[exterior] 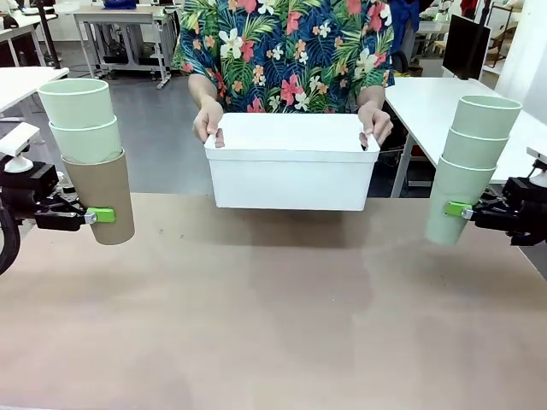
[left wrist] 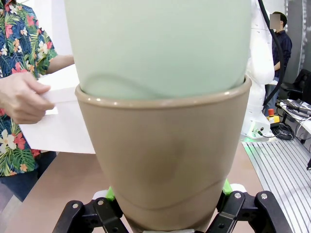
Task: Stack the cups and store them in the basket.
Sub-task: Place the stack of Reusable plastic cups into the Pantry Basket.
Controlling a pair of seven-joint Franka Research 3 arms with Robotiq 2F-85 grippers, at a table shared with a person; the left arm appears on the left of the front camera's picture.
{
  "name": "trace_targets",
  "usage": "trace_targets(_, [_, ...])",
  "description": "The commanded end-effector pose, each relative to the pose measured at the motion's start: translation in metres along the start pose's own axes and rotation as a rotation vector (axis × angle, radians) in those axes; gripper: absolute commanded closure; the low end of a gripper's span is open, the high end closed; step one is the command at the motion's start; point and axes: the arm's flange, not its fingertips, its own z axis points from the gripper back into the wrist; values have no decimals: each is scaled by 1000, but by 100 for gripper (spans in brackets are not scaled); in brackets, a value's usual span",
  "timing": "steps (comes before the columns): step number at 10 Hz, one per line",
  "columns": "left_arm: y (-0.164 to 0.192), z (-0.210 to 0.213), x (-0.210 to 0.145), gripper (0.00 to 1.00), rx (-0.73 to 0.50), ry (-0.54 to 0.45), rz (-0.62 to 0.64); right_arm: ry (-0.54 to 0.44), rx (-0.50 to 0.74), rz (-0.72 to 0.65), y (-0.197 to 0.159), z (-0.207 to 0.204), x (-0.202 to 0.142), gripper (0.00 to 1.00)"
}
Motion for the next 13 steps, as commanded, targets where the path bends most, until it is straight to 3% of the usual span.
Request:
trace_targets(1, [-2,-1,2,17,0,-6,-10,-1,2,10,1,-1,5,14])
trace_targets(13, [-2,-1,2,17,0,-6,-10,-1,2,10,1,-1,5,14])
